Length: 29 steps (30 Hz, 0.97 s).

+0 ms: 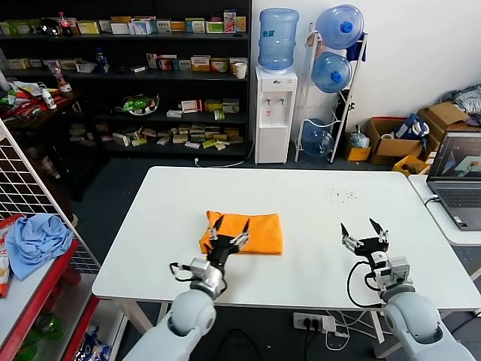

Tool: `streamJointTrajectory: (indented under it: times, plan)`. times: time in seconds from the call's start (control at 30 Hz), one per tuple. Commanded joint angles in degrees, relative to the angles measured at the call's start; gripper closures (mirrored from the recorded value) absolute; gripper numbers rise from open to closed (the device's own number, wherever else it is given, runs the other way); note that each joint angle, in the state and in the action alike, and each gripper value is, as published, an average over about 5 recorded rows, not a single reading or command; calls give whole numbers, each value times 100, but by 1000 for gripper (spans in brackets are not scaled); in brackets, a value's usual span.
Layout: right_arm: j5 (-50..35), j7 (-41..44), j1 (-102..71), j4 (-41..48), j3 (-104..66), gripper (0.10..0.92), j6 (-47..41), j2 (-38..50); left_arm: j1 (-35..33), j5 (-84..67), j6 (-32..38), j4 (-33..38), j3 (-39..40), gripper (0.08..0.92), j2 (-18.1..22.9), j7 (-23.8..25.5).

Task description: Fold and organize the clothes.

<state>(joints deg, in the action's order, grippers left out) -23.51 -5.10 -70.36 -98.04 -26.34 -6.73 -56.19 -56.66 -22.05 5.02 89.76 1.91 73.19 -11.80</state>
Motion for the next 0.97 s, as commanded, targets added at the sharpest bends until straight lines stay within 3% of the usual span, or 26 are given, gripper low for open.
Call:
streamJointTrajectory:
  times: [0.03,0.23,0.57,0.97]
  plan:
    - [122,803,-17,-267,-967,203,-613,-875,-1044,1398,444,329,-1332,177,-895,440]
    - [976,1542,-172,-357,-1678,203,-589,-1672,-1393,1489,263,344,-1988,177,-602,799]
    - [1491,1850,-352,-485,-1837,203,-522,-1984,-1595,1995,-34,465,-2467,177,-289,1244]
    - [1540,1911,-348,-509,-1936,203,-478,-2126,-1537,2088,-62,410,-2689,177,-154,1164]
